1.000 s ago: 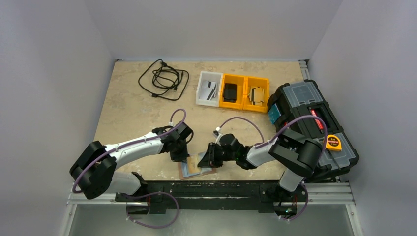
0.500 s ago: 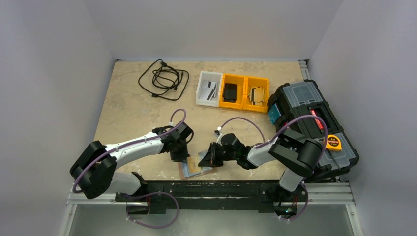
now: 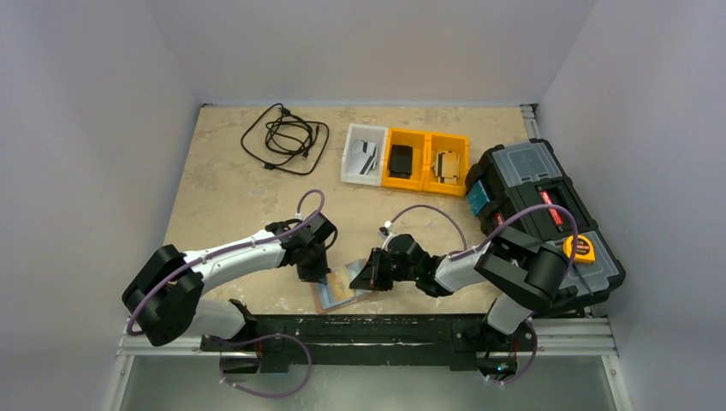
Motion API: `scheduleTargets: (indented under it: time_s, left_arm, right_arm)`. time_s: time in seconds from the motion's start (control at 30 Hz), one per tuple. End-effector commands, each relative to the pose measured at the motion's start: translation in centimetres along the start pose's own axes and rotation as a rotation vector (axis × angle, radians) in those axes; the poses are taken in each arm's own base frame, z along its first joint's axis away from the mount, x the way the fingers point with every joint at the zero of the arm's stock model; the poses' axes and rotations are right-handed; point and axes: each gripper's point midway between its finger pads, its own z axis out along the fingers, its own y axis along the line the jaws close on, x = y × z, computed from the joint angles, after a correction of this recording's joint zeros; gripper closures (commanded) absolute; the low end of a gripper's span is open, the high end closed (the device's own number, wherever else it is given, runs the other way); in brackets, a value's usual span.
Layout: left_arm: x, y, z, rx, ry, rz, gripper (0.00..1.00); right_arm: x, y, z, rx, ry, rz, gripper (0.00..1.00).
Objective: Take the credit cards out of the card holder
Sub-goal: Remove the credit card from the card holder.
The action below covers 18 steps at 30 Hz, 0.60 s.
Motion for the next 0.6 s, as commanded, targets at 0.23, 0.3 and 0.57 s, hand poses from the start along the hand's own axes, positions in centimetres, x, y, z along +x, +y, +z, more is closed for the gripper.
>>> scheduleTargets:
  time_s: [0.23,0.3,0.57]
  left_arm:
    - [0.1,2.6,0.7,-0.108,-0.007,-0.002,1.0]
    - [0.1,2.6,0.7,-0.108,-0.007,-0.001,1.0]
    - [-0.1,2.1,0.4,-0.085,-0.009,0.023,1.0]
  right_arm:
    - [-1.4,-2.2,-1.9,0.131,-0.1,-0.003,1.0]
    - [-1.4,-2.2,-2.0,0.134,-0.105,-0.006,1.0]
    - [-1.2,-1.2,-1.3,0.085,-0.073,-0.047,0.83]
